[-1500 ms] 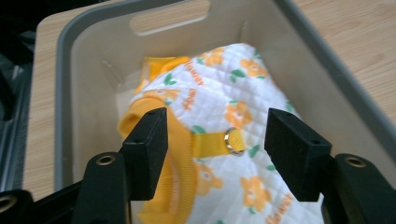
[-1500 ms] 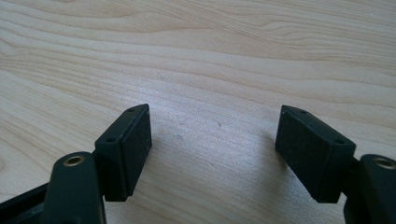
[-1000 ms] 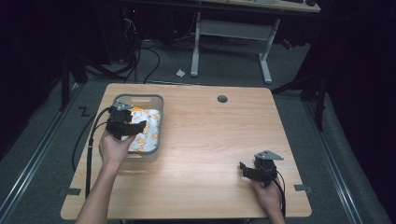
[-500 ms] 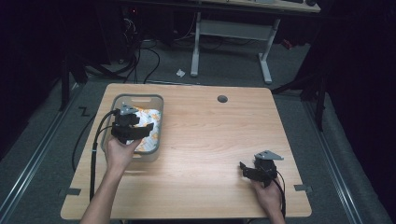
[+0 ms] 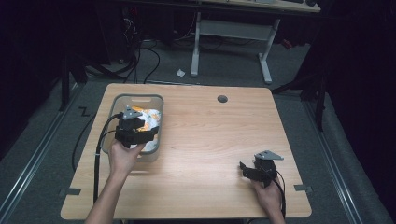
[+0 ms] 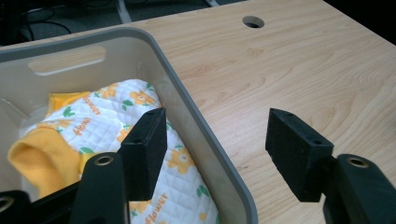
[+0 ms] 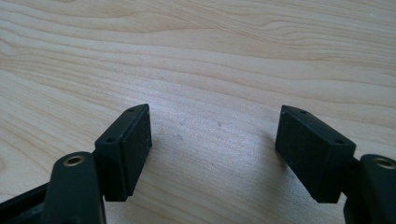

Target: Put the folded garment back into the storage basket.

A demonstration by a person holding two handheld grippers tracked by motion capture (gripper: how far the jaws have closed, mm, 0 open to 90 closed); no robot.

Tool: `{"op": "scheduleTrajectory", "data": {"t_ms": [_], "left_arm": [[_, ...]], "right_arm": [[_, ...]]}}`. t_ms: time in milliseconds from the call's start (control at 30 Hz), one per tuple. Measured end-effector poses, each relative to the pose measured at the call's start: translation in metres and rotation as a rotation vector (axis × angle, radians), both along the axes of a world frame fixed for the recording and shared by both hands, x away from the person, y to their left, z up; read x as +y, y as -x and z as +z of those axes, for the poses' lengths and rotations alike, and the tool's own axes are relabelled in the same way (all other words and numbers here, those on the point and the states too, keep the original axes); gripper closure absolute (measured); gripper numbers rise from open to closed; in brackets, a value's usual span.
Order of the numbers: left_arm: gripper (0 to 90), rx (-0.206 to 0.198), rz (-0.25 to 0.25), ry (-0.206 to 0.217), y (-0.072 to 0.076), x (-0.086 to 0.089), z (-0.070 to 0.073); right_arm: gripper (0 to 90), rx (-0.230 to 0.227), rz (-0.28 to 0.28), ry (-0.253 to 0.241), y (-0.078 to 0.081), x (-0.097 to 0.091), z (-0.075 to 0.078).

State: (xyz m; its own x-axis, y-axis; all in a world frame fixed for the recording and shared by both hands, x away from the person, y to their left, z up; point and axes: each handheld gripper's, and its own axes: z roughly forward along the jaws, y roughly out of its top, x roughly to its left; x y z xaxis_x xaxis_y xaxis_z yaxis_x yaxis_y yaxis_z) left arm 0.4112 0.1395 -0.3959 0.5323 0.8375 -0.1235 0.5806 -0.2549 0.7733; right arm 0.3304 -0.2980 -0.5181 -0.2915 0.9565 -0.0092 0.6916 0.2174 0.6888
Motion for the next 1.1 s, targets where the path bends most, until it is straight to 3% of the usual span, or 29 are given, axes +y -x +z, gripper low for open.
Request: {"op": "scheduleTrajectory", "data": {"t_ms": [367, 1100], "left_arm": [[39.0, -0.014, -0.033, 0.012, 0.01, -0.01, 0.003], [38.8, 0.0, -0.111, 0.075, 0.025, -0.038, -0.002]], "right_arm": [[27.3, 0.0, 0.0, 0.0, 0.0, 0.0, 0.0], [27.2, 0.0, 0.0, 0.0, 0.0, 0.0, 0.0]]}}
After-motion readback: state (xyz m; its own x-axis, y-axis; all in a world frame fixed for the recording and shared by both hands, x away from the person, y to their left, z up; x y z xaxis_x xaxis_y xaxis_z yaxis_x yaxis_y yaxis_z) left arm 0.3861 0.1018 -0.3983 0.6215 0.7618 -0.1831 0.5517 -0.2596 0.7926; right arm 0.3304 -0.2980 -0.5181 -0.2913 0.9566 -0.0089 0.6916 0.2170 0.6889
